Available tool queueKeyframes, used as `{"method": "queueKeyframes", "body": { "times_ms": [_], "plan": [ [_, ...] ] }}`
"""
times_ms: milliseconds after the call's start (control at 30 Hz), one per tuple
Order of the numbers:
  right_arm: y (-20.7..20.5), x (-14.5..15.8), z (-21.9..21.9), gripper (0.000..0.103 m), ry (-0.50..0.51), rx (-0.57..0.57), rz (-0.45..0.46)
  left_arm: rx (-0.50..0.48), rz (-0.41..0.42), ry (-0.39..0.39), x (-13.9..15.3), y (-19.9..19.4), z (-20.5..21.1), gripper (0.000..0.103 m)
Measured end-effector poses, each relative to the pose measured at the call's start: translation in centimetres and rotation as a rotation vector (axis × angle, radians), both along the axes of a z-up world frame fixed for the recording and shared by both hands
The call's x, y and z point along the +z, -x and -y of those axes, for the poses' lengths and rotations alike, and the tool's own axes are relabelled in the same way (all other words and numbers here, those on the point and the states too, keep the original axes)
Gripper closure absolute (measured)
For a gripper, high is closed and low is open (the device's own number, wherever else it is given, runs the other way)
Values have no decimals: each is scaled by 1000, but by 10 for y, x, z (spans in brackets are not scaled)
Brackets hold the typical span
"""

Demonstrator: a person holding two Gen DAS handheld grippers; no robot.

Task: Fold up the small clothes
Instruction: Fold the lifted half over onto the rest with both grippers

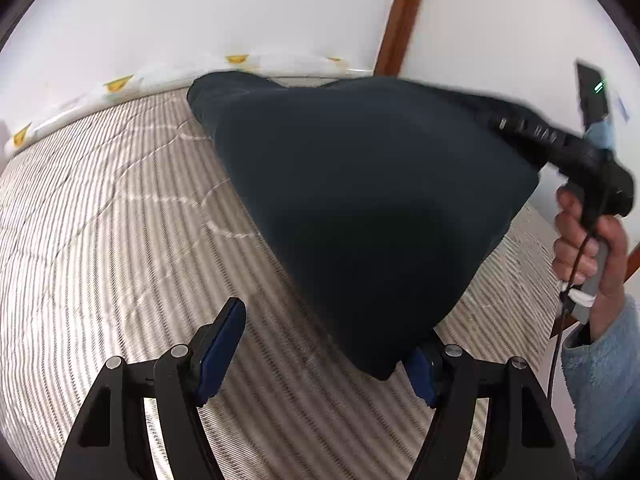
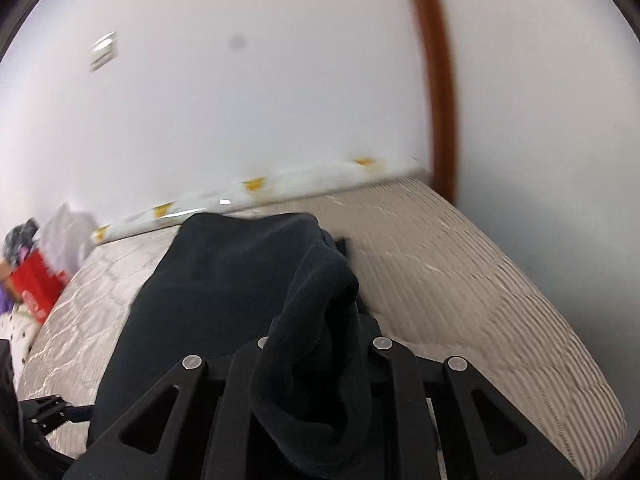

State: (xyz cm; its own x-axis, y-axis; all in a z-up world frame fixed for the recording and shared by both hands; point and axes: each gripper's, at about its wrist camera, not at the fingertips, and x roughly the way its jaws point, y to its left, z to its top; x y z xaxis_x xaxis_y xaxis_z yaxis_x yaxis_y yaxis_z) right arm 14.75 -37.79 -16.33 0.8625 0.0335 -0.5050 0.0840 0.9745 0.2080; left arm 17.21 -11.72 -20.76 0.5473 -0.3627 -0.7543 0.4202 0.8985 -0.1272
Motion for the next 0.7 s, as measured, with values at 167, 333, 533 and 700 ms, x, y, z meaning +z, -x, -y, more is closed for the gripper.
{"method": "queueKeyframes", "body": {
  "times_ms": [167, 333, 533, 700],
  "plan": [
    [-7, -39, 30, 84, -89, 12, -112, 15, 32, -31, 2, 4, 13, 35],
    [8, -42, 40, 42, -60, -44, -126, 13, 23, -3, 5, 6, 17, 52],
    [2, -66, 51, 35, -166, -23, -236, 58, 45, 8, 10, 13, 12, 69],
    [-5, -66, 38, 79, -181, 24, -183, 70, 88, 33, 22, 15, 0, 81]
  ]
}}
